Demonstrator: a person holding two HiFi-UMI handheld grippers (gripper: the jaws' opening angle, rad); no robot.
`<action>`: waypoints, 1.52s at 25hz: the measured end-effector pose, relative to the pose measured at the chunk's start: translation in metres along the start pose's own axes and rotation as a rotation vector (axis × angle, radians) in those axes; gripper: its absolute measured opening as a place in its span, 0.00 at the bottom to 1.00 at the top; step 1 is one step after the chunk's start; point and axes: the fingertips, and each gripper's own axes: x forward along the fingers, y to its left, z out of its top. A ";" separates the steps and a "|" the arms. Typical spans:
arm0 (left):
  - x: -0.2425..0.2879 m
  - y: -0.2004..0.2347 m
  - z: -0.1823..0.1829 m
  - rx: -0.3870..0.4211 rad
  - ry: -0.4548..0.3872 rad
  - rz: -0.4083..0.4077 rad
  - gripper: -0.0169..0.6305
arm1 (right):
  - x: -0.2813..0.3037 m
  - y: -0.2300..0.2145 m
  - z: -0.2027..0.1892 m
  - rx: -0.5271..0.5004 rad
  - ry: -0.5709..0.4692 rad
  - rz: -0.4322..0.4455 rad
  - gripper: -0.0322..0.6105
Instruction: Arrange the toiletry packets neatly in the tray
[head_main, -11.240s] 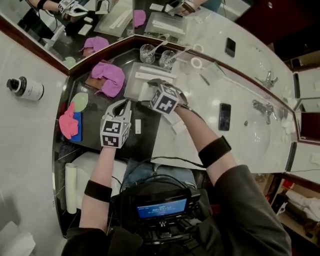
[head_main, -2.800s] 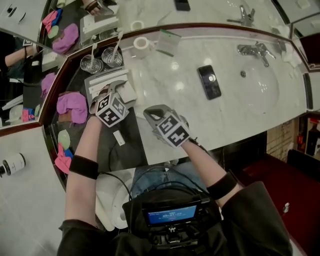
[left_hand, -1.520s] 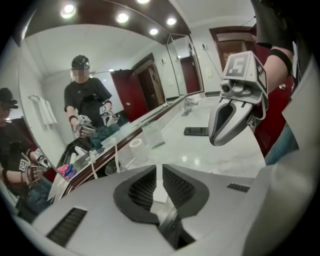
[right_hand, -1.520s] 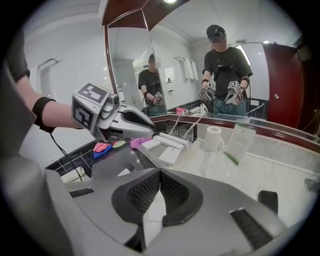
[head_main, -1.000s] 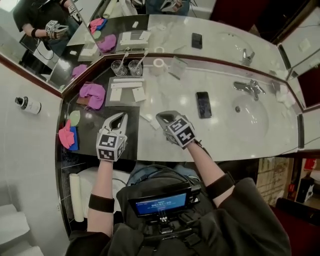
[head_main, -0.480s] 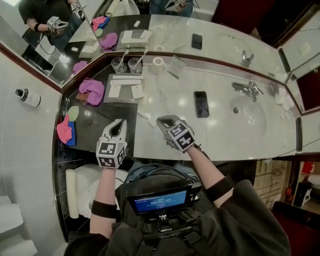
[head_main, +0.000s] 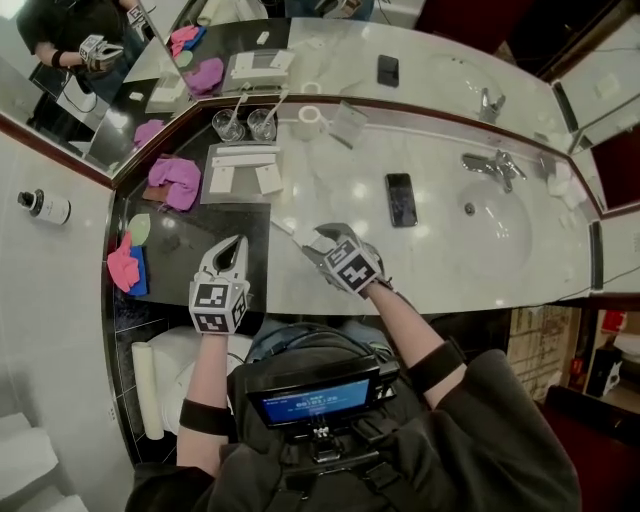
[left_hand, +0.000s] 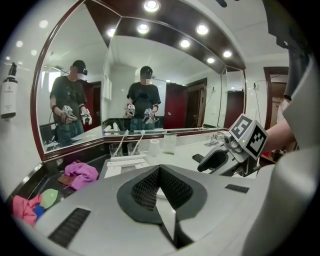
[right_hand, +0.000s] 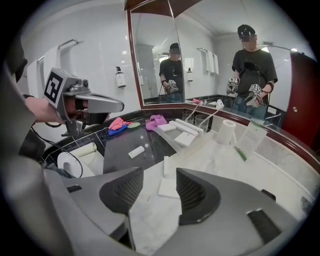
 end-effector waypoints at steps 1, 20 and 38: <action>0.002 0.003 -0.001 0.003 0.007 -0.005 0.03 | 0.007 -0.001 -0.004 -0.009 0.024 0.000 0.43; 0.038 0.055 -0.026 -0.026 0.052 -0.132 0.03 | 0.117 -0.031 -0.076 0.080 0.438 -0.051 0.73; 0.022 0.057 -0.044 -0.061 0.063 -0.102 0.03 | 0.106 -0.037 -0.062 0.058 0.365 -0.092 0.56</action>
